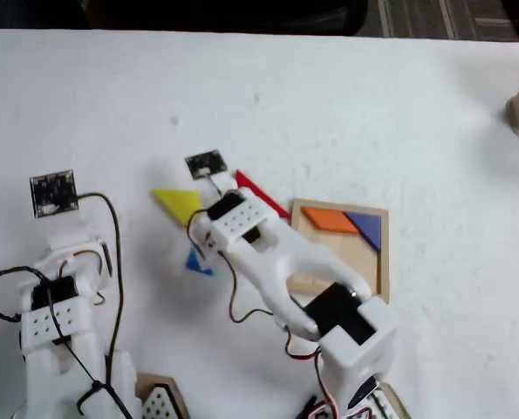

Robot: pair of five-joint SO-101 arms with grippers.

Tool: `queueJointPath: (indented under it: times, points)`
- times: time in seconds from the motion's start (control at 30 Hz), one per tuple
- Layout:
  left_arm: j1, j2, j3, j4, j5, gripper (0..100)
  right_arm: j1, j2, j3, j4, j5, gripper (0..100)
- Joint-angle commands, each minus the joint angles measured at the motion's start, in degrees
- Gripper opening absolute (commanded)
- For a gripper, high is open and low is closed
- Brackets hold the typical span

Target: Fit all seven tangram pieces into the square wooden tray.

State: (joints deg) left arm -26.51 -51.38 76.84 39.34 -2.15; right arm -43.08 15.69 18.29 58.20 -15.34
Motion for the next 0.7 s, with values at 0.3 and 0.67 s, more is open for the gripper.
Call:
queueJointPath:
  times: [0.3,0.67]
  points:
    - [0.66,-1.1,-0.7,-3.25,-0.44,3,0.31,0.31,-0.18,1.36,-0.53,15.2]
    - [0.66,-1.1,-0.7,-3.25,-0.44,3,3.21,-0.22,-0.44,2.95,-0.09,4.2]
